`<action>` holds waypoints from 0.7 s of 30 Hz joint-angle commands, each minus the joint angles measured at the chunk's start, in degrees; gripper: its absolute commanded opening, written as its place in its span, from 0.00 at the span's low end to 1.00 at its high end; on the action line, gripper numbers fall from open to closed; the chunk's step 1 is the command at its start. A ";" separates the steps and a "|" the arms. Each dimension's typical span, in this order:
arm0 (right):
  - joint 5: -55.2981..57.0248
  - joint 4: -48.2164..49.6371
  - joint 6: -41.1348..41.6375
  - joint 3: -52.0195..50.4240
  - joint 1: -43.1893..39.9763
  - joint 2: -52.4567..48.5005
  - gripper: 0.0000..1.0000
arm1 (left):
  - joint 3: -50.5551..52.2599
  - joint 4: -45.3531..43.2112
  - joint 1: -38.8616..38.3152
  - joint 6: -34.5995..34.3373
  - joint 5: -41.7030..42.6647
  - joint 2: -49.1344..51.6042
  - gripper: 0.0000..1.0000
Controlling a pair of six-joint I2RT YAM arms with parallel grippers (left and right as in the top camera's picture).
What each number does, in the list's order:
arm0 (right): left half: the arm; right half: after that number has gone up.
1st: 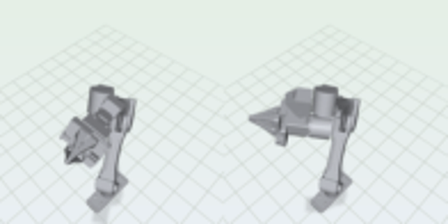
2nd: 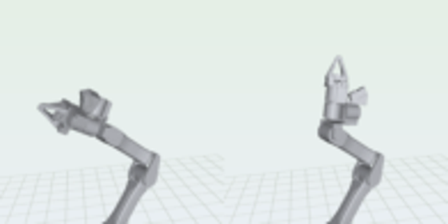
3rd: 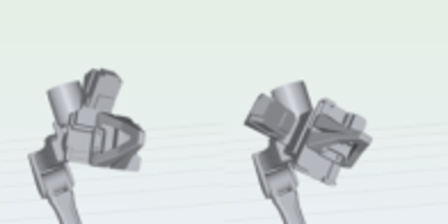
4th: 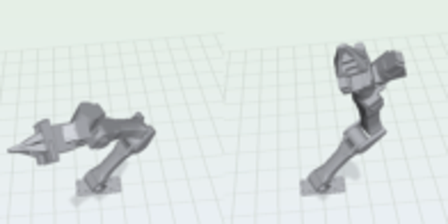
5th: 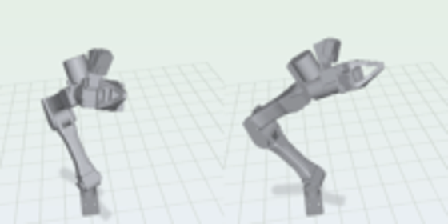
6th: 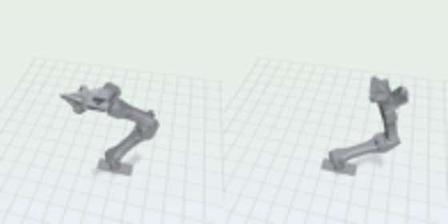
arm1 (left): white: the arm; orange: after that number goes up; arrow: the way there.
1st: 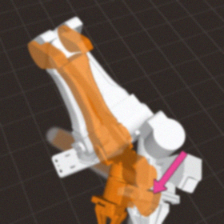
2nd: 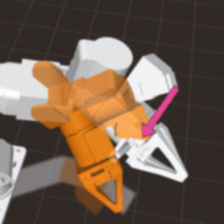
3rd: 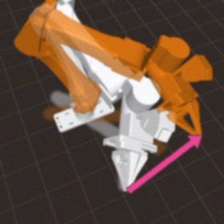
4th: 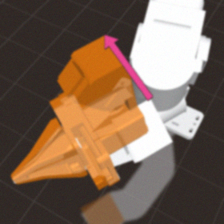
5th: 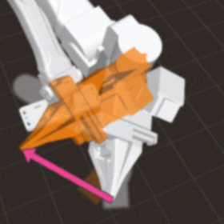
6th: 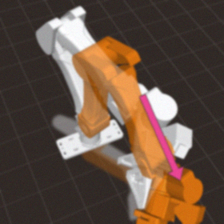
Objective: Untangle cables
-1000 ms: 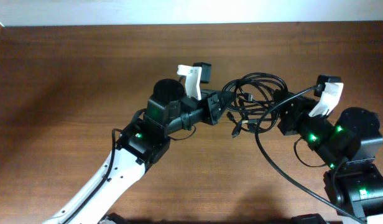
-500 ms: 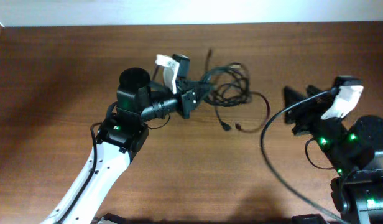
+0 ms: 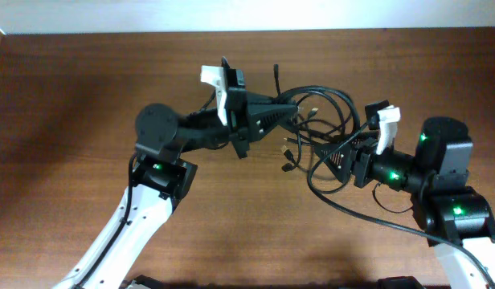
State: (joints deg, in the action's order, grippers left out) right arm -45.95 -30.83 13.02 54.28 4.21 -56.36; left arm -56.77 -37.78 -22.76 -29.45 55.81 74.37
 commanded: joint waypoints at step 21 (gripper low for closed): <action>10.88 5.51 -3.56 0.92 -0.15 19.30 0.74 | -1.25 14.38 21.18 -24.87 -8.57 -0.72 0.00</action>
State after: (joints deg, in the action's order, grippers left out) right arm -35.55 -25.21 10.04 54.37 4.21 -37.56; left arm -57.43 -23.24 -2.15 -56.90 50.54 74.26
